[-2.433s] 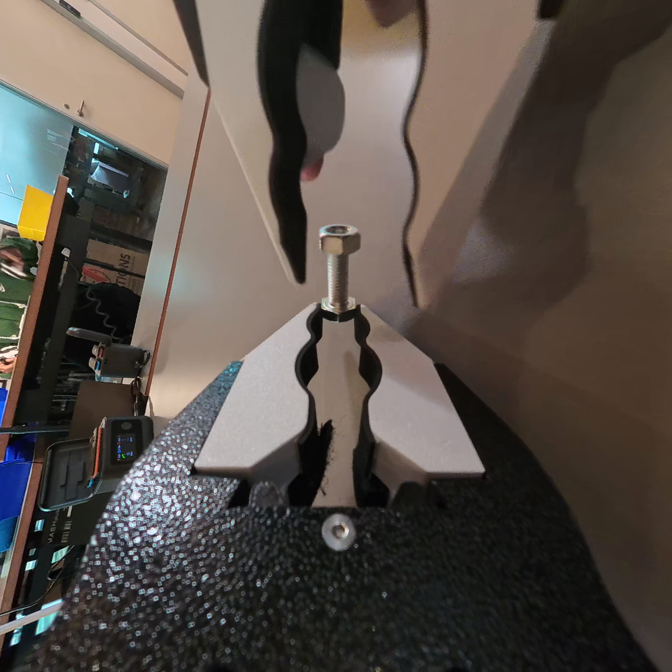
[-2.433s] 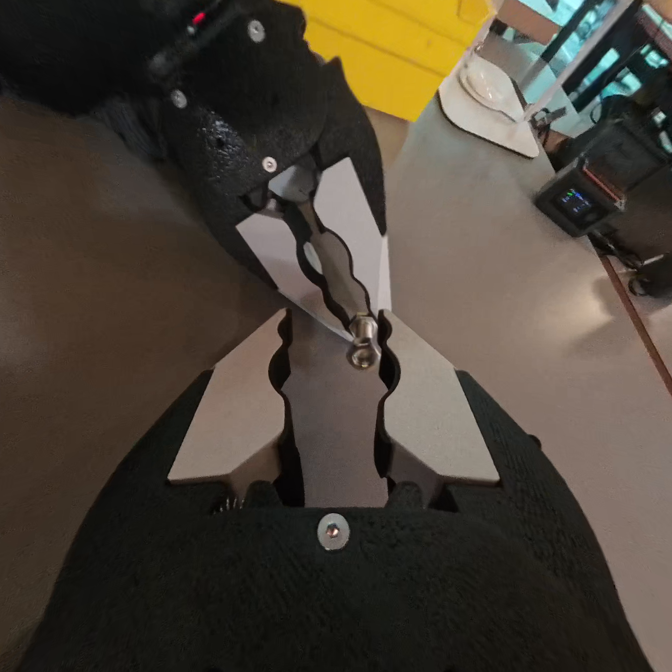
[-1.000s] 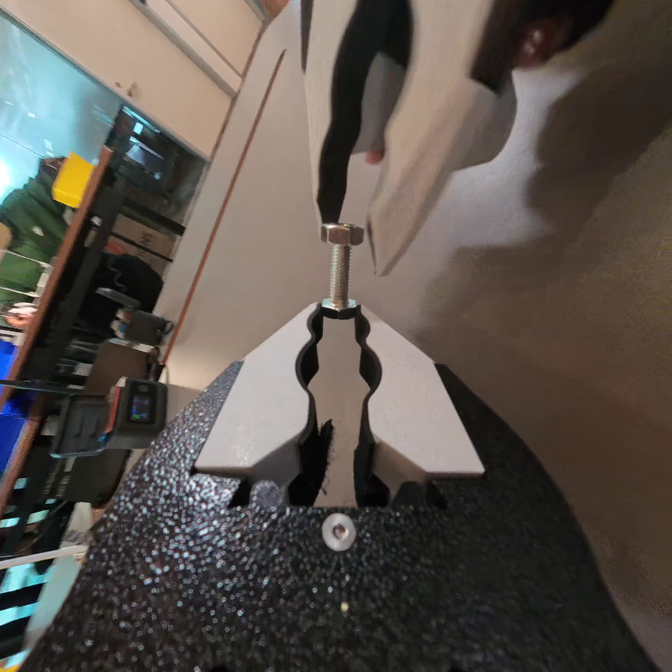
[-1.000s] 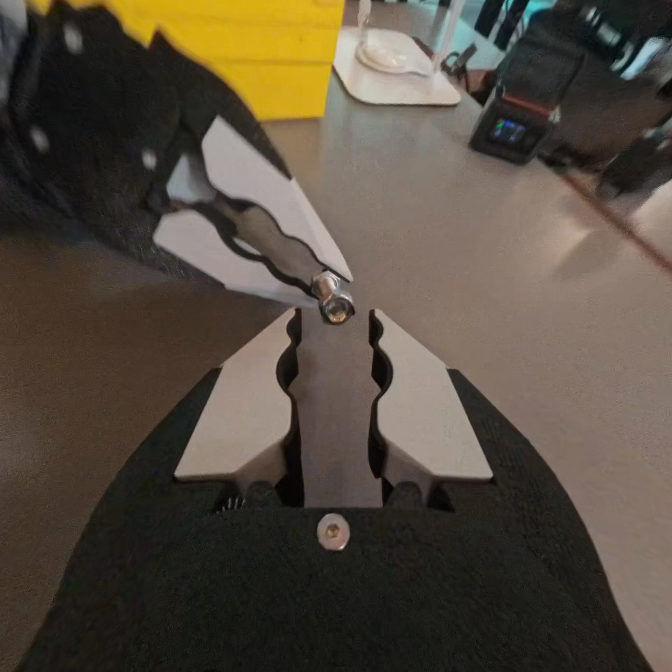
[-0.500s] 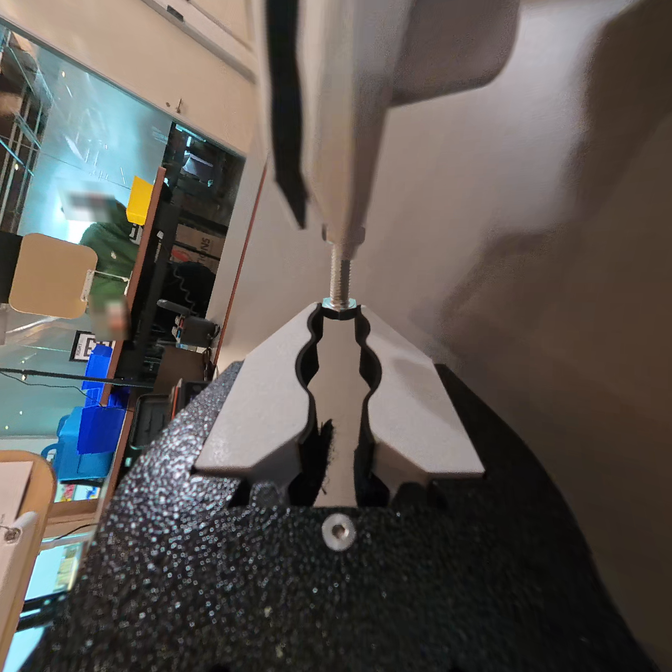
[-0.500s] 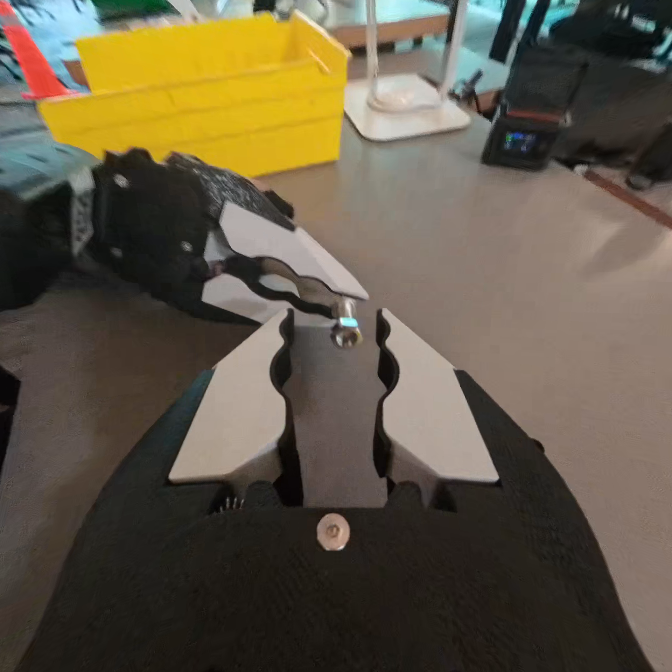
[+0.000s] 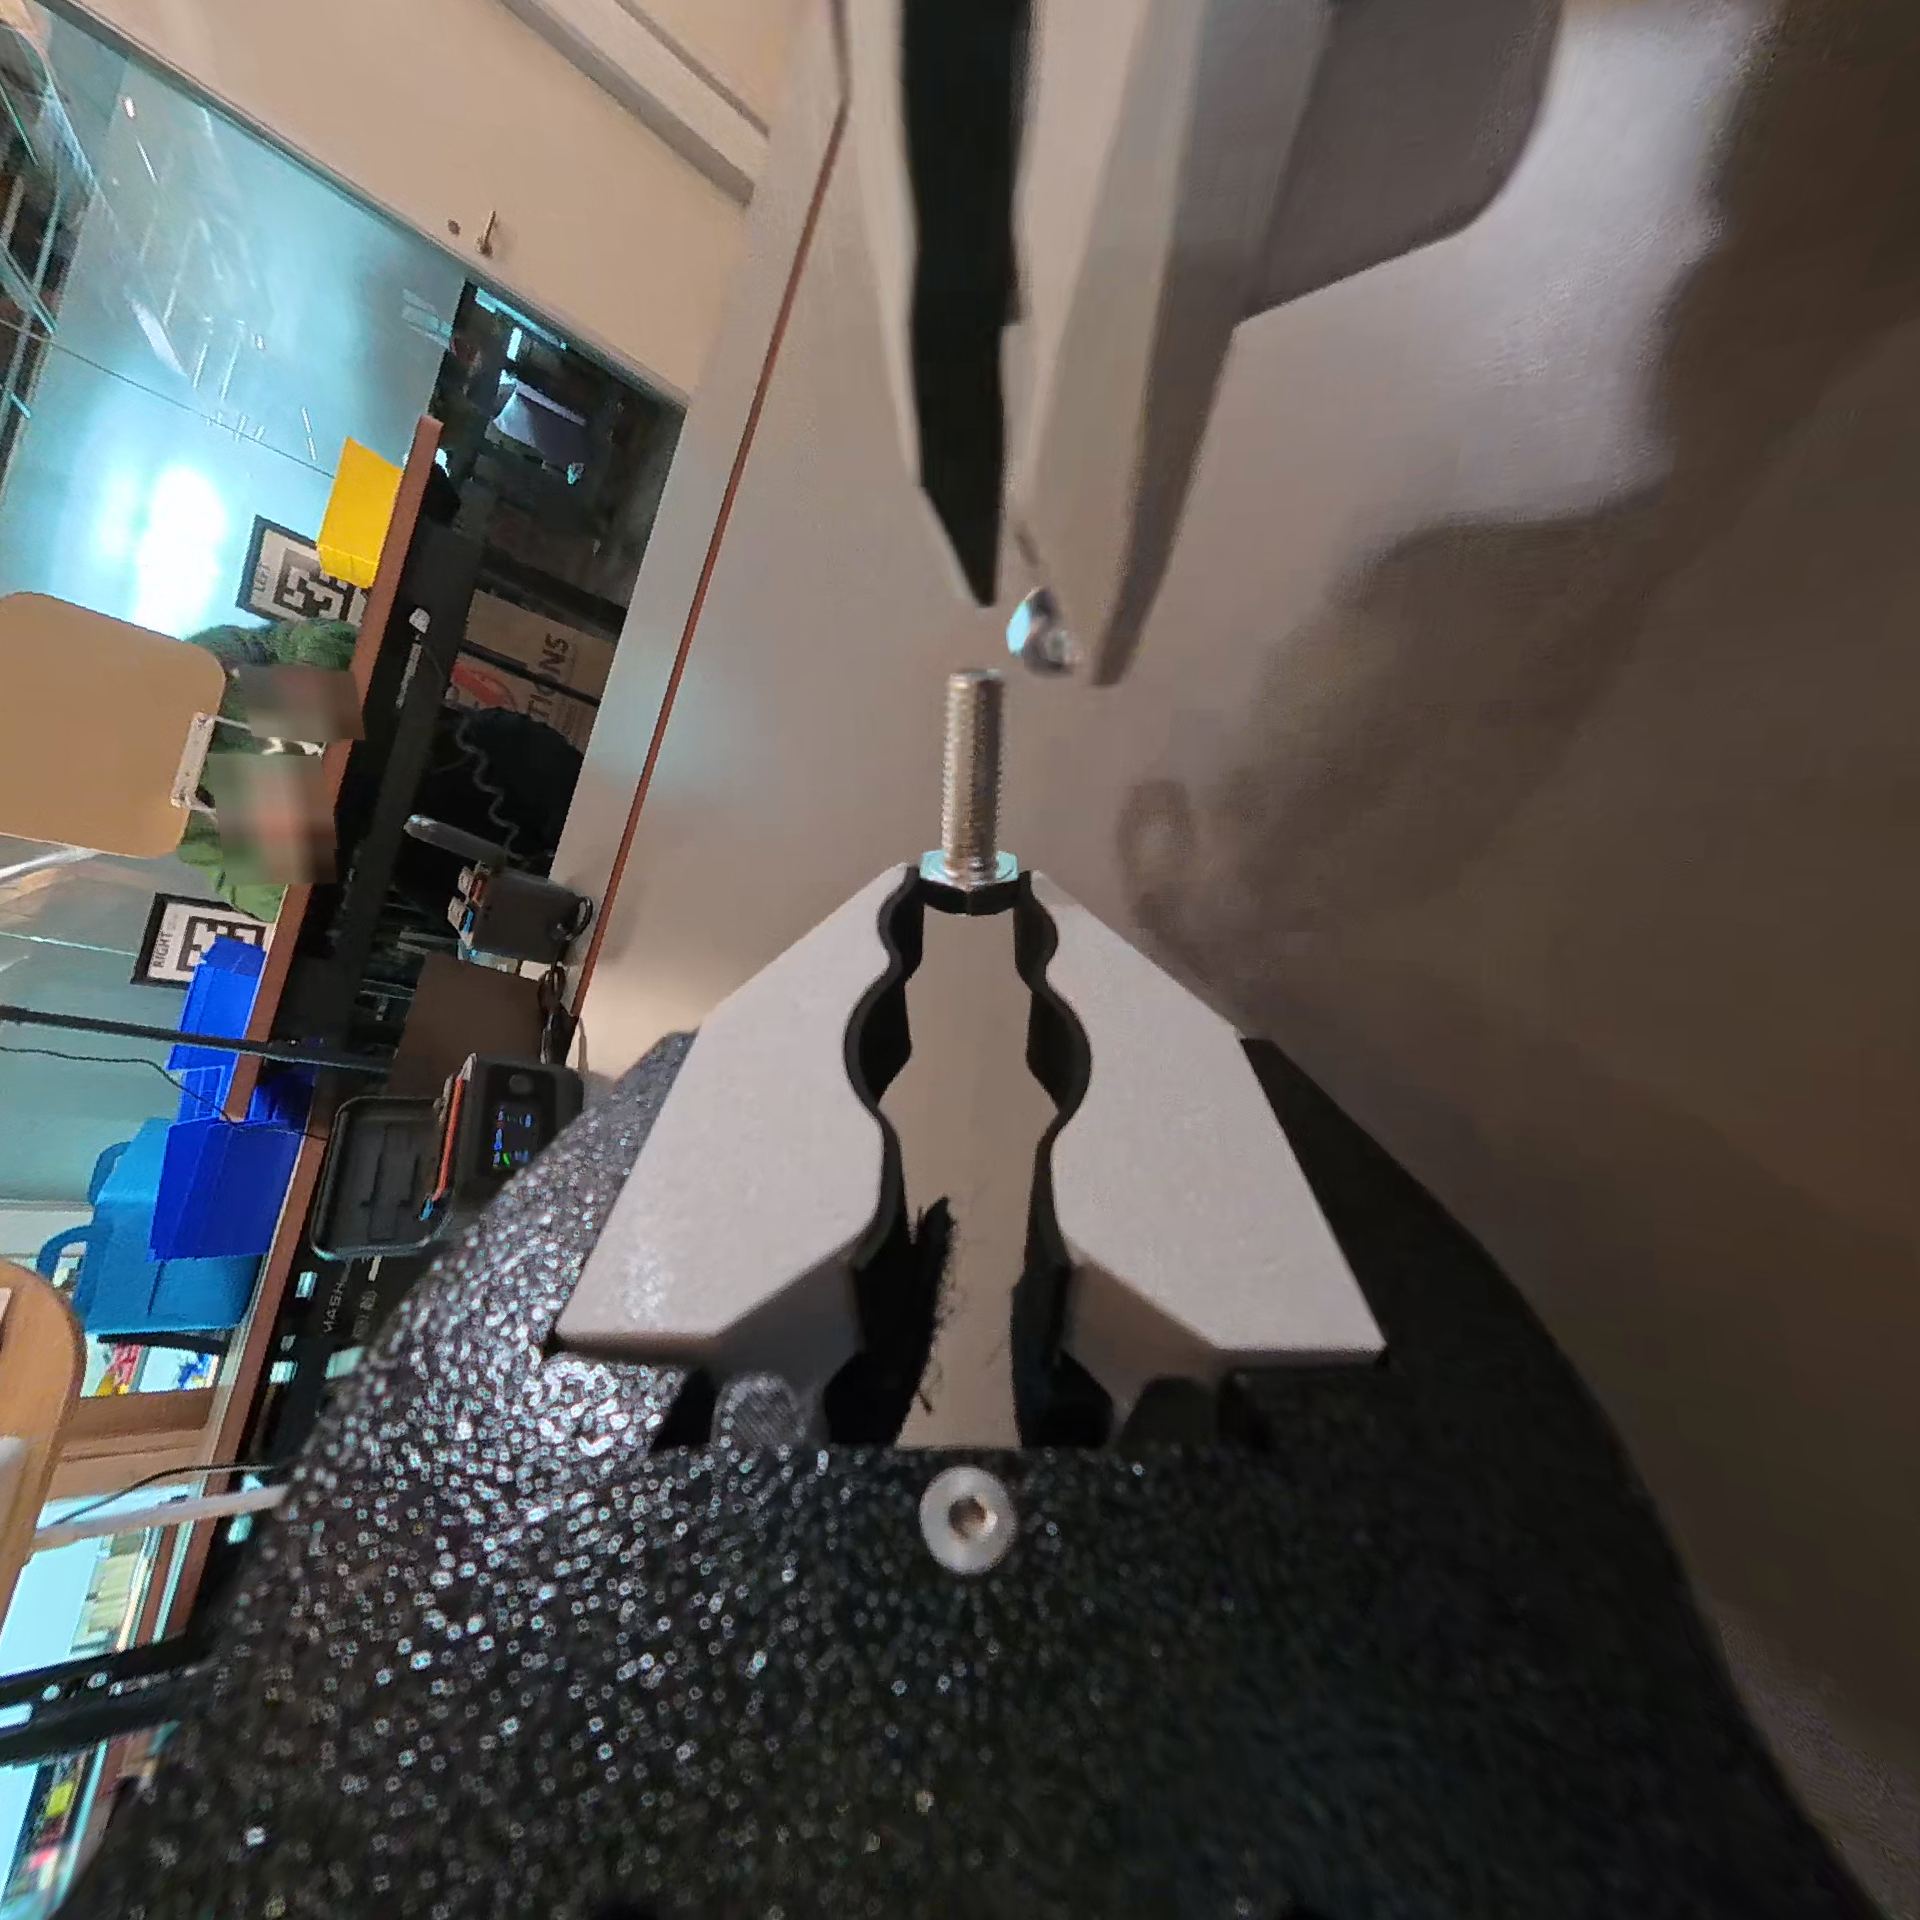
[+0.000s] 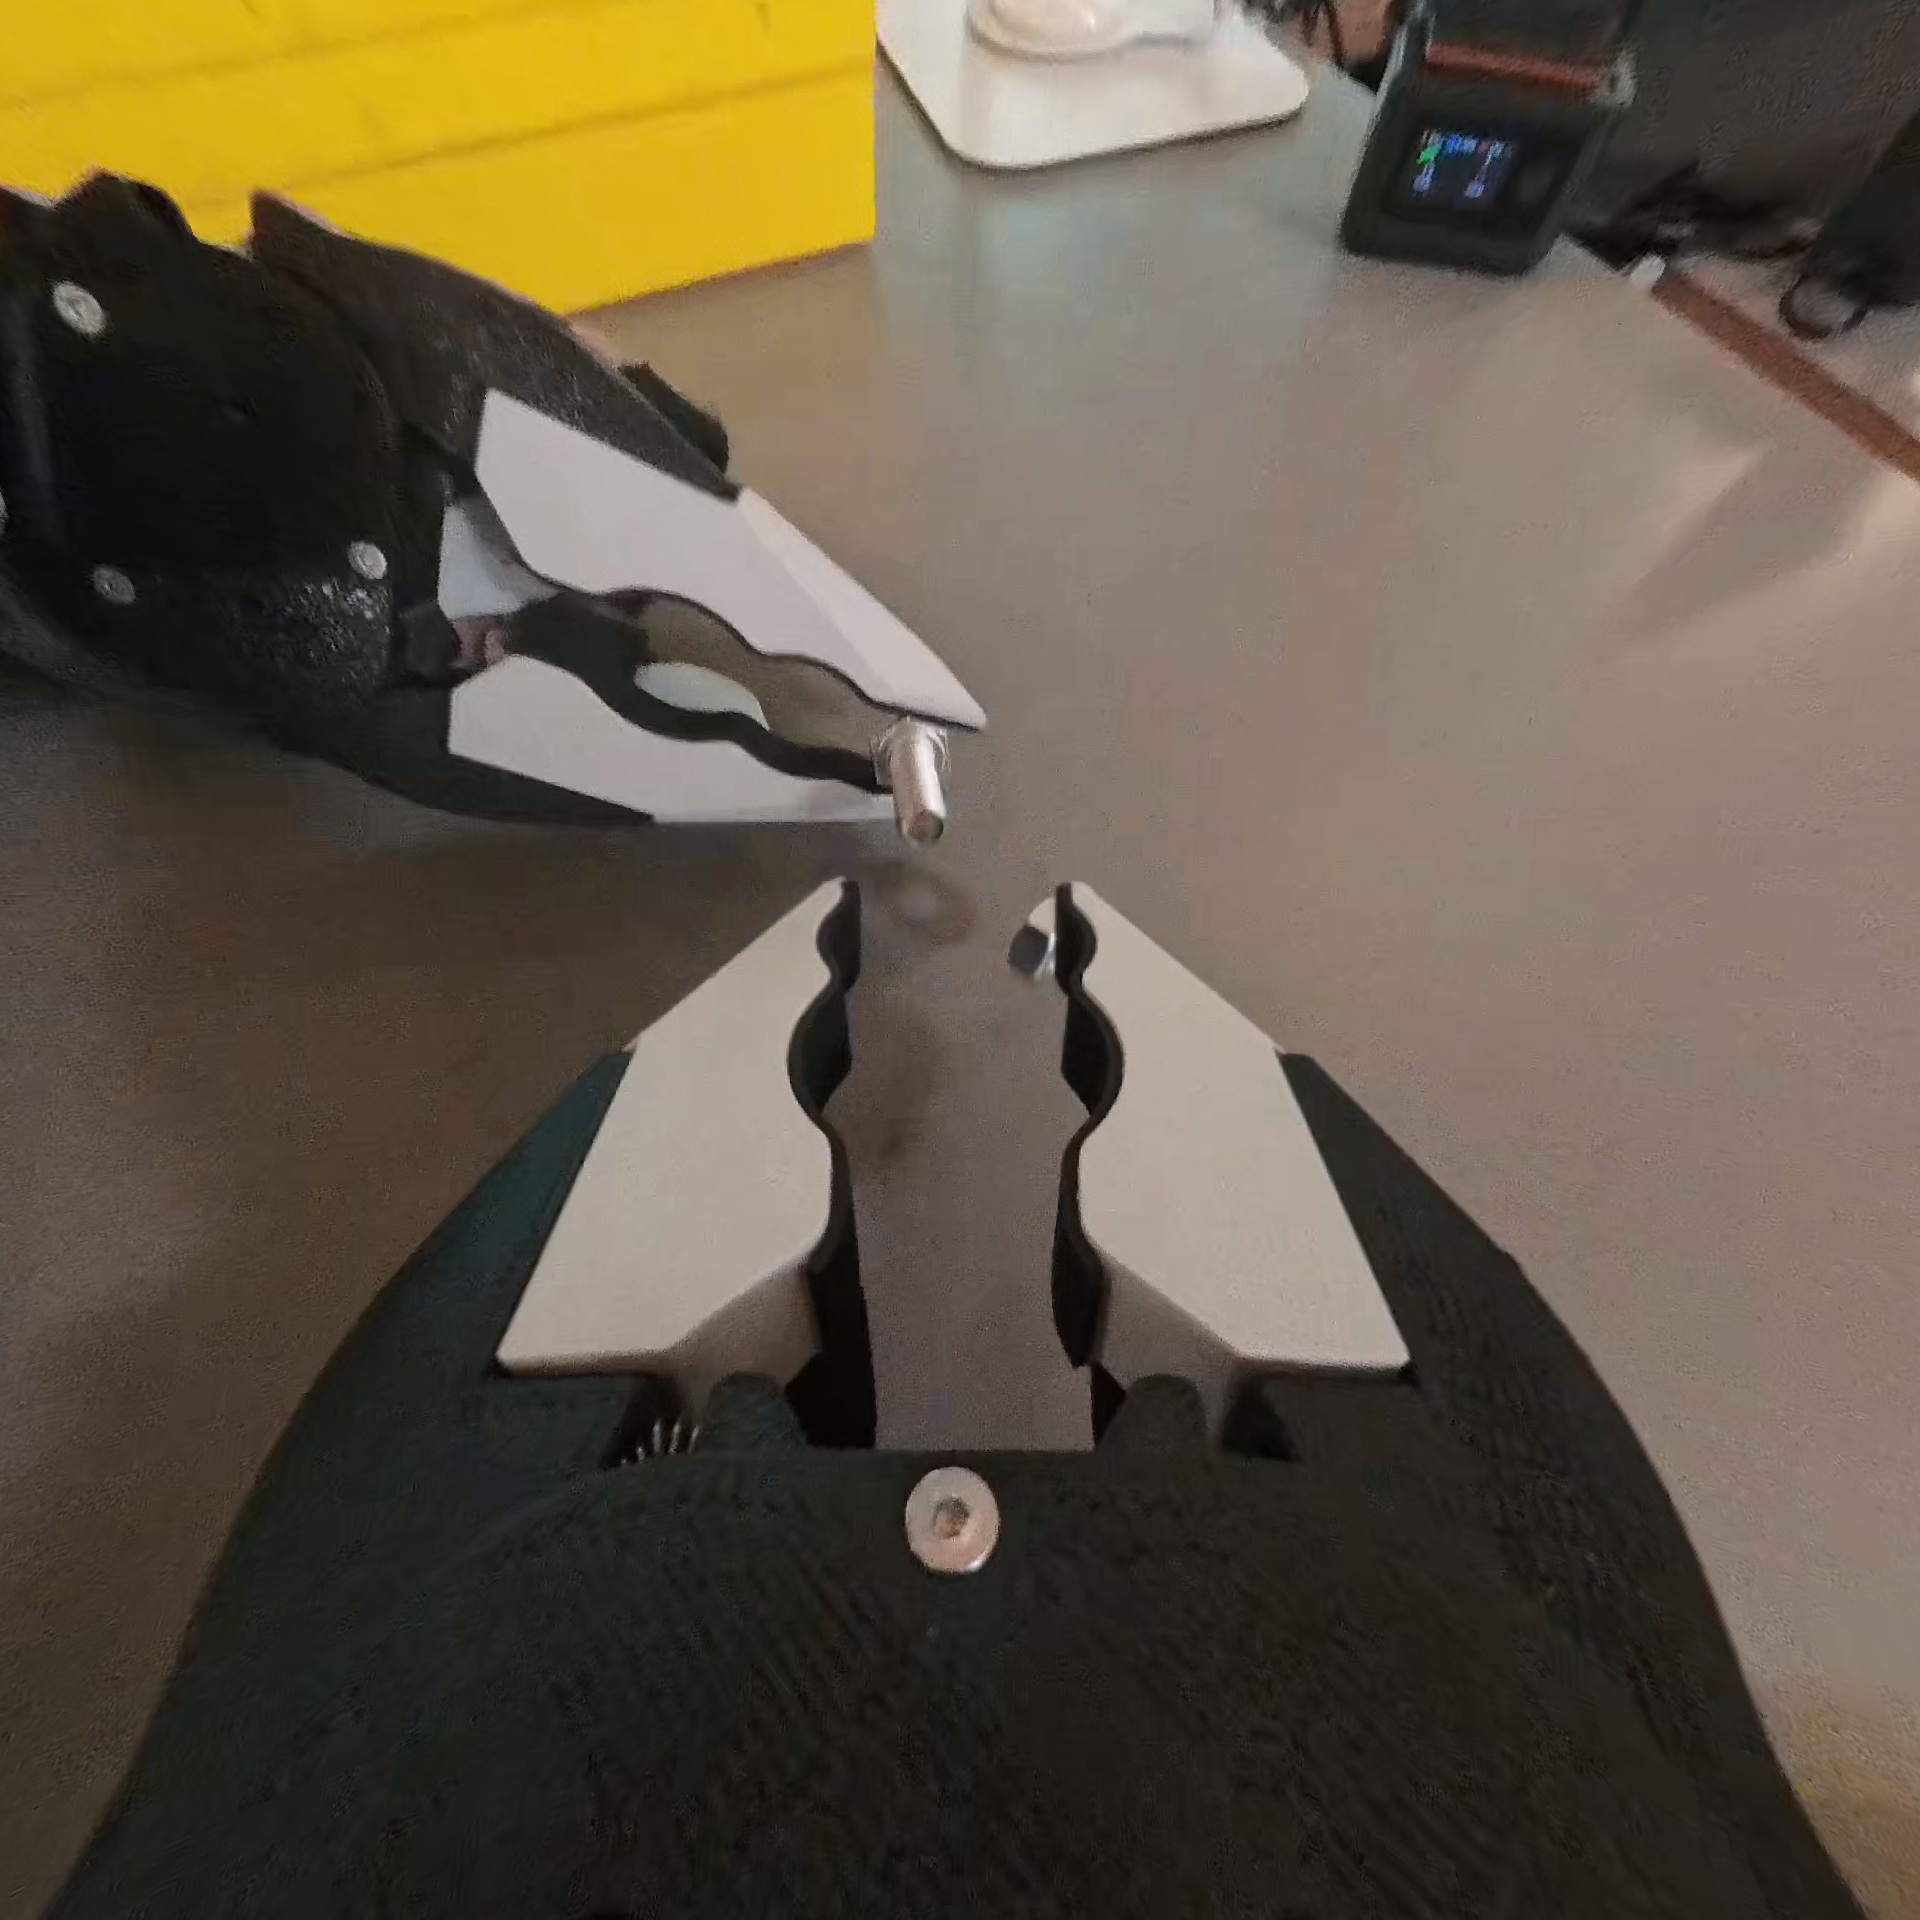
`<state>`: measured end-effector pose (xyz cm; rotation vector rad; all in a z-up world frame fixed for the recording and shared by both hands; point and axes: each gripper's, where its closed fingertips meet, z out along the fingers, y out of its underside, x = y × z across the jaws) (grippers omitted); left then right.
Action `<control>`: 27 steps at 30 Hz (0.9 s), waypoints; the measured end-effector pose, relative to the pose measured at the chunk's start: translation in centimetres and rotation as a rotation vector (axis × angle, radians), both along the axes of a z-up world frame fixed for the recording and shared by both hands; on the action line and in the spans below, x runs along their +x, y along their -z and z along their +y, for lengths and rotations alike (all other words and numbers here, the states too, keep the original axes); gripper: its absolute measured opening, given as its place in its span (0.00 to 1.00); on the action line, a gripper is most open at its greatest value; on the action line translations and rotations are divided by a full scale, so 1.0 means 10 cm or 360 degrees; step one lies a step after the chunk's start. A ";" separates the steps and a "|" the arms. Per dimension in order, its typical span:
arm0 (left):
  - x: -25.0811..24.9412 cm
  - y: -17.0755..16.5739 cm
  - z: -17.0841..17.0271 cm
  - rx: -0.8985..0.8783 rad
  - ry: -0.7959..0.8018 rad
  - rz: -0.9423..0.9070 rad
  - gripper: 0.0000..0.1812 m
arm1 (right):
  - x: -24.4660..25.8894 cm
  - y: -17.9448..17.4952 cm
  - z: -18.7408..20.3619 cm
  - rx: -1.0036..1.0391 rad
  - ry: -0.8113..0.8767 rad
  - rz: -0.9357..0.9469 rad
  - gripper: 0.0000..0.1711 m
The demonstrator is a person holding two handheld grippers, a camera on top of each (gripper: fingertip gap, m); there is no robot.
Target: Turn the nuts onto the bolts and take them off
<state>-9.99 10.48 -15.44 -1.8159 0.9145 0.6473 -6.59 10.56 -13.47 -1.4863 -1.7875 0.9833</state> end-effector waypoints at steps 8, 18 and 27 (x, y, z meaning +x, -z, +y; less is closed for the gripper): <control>-0.13 0.01 0.01 -0.0018 -0.0087 -0.0180 0.08 | 0.06 0.37 0.12 0.0203 0.0017 -0.0254 0.14; -0.17 -0.02 0.03 -0.0004 -0.0088 -0.0421 0.08 | 0.02 0.41 0.10 0.0238 0.0000 -0.0242 0.04; -0.09 -0.19 -0.01 0.0108 0.0009 -0.0523 0.08 | 0.75 -0.83 0.14 0.0781 0.0281 0.0174 0.04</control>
